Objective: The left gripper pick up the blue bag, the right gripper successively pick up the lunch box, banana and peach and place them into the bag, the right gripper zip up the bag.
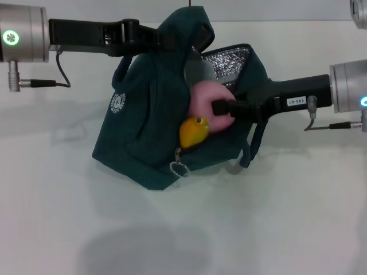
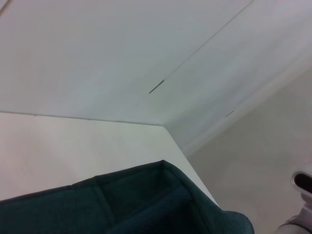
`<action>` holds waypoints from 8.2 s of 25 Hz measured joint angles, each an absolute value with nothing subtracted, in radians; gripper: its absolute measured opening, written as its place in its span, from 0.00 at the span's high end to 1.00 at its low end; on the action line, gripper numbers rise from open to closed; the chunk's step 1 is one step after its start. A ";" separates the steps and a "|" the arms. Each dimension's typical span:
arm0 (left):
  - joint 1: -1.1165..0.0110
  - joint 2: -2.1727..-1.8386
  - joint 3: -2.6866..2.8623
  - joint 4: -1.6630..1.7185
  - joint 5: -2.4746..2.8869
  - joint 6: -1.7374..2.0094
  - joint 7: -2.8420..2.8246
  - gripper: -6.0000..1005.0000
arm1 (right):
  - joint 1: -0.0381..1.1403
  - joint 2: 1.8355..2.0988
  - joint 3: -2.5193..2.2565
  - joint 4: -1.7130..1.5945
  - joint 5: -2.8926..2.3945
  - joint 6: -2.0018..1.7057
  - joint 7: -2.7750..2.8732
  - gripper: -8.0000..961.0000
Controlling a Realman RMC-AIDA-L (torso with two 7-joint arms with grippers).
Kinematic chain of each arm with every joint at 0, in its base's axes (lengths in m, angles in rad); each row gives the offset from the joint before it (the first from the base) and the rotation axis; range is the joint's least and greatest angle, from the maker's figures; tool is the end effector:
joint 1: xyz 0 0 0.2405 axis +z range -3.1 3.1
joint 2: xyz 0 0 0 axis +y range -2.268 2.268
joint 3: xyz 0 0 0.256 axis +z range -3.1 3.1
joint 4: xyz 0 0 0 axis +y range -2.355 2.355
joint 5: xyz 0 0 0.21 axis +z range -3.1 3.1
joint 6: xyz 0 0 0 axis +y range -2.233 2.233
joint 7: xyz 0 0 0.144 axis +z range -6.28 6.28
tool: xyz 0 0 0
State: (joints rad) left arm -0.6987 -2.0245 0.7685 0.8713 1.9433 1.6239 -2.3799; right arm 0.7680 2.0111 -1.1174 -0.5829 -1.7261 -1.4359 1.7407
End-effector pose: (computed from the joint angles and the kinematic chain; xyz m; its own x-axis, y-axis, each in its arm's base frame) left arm -0.1753 0.3830 0.0483 0.4077 0.7964 0.4467 0.8094 -0.5416 0.2270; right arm 0.1645 0.3795 -0.0273 0.7796 -0.4612 -0.4238 -0.4706 -0.8778 0.0896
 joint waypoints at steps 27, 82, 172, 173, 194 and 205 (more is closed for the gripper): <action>-0.720 -2.030 0.772 0.871 1.943 1.625 -2.381 0.94 | 0.830 2.013 -1.254 -0.604 -1.795 -1.322 1.915 0.84; -0.747 -2.017 0.766 0.865 1.942 1.621 -2.399 0.94 | 0.668 2.019 -1.124 -0.667 -1.956 -1.035 1.759 0.25; -0.611 -2.063 0.764 0.529 1.803 1.540 -2.038 0.94 | 0.267 2.004 -0.878 -0.881 -1.327 -1.661 1.569 0.32; -0.611 -2.063 0.764 0.529 1.803 1.540 -2.038 0.94 | 0.267 2.004 -0.863 -0.870 -1.314 -1.702 1.555 0.32; -0.615 -2.071 0.764 0.526 1.762 1.536 -2.026 0.93 | 0.599 2.017 -0.918 -0.491 -1.895 -1.880 1.557 0.35; -0.614 -2.075 0.764 0.526 1.761 1.534 -2.026 0.93 | 0.699 2.023 -1.000 -0.399 -1.899 -1.715 1.576 0.36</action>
State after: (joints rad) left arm -0.6144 -2.0746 0.7638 0.5262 1.7609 1.5339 -2.0264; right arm 0.6992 2.0231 -0.9997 -0.3987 -1.8985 -1.7151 1.5758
